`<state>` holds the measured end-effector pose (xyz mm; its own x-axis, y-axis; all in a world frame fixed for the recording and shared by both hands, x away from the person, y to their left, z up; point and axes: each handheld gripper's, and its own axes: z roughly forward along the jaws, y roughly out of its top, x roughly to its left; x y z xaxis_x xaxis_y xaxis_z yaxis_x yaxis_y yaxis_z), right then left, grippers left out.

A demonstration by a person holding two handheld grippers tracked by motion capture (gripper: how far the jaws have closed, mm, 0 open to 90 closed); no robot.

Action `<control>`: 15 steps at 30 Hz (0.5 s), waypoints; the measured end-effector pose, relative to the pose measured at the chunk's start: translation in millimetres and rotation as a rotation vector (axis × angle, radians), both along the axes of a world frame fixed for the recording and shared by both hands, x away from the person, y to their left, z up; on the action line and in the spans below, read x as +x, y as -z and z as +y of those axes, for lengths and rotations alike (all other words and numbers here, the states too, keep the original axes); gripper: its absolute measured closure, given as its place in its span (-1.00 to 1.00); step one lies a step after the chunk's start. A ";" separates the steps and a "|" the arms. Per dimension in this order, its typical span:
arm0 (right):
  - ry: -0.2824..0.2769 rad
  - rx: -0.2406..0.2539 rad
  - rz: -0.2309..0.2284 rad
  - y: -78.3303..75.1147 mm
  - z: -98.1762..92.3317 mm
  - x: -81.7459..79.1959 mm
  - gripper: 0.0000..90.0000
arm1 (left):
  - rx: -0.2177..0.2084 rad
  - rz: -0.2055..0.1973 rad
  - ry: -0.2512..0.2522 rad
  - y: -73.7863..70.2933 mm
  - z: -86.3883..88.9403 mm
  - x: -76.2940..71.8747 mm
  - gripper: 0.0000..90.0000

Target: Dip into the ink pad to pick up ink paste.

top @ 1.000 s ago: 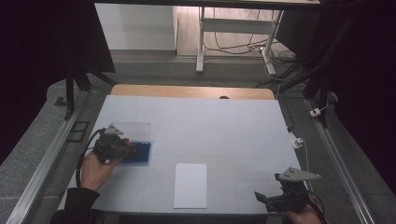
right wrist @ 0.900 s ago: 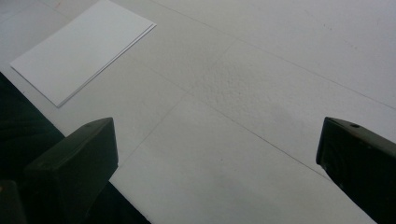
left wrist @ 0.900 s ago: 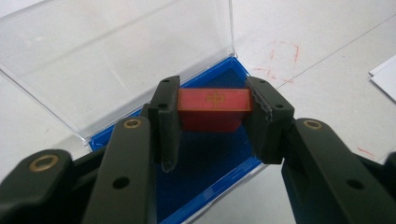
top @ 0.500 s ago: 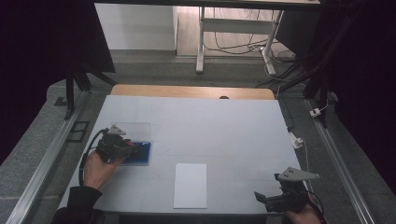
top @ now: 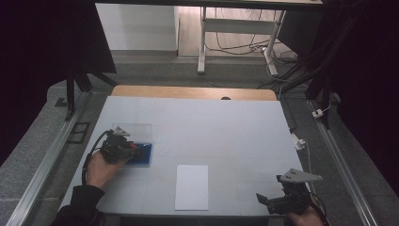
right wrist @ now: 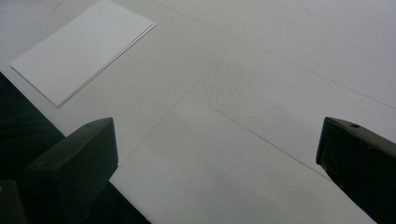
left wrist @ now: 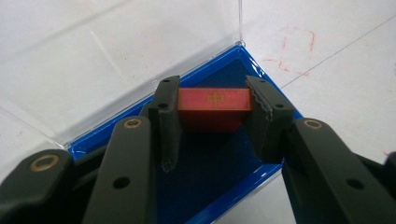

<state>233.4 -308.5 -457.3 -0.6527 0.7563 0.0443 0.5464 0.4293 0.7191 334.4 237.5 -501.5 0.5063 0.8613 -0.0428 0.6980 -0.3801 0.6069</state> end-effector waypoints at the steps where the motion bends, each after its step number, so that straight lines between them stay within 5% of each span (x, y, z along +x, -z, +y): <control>1: 0.000 0.000 0.000 0.0 0.0 0.0 -1.00 | 0.007 -0.004 0.001 0.1 -0.8 -0.6 0.29; 10: -0.001 -0.003 -0.001 -0.1 0.2 -0.2 -1.00 | 0.022 -0.028 0.006 2.7 -2.4 -4.2 0.30; 15: -0.002 -0.006 -0.001 0.0 0.4 -0.2 -1.00 | 0.092 -0.056 0.014 2.2 -11.3 -7.5 0.30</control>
<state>233.2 -308.1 -457.2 -0.6540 0.7555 0.0391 0.5452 0.4348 0.7167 326.9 226.1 -503.7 0.5173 0.8533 0.0647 0.6585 -0.4452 0.6068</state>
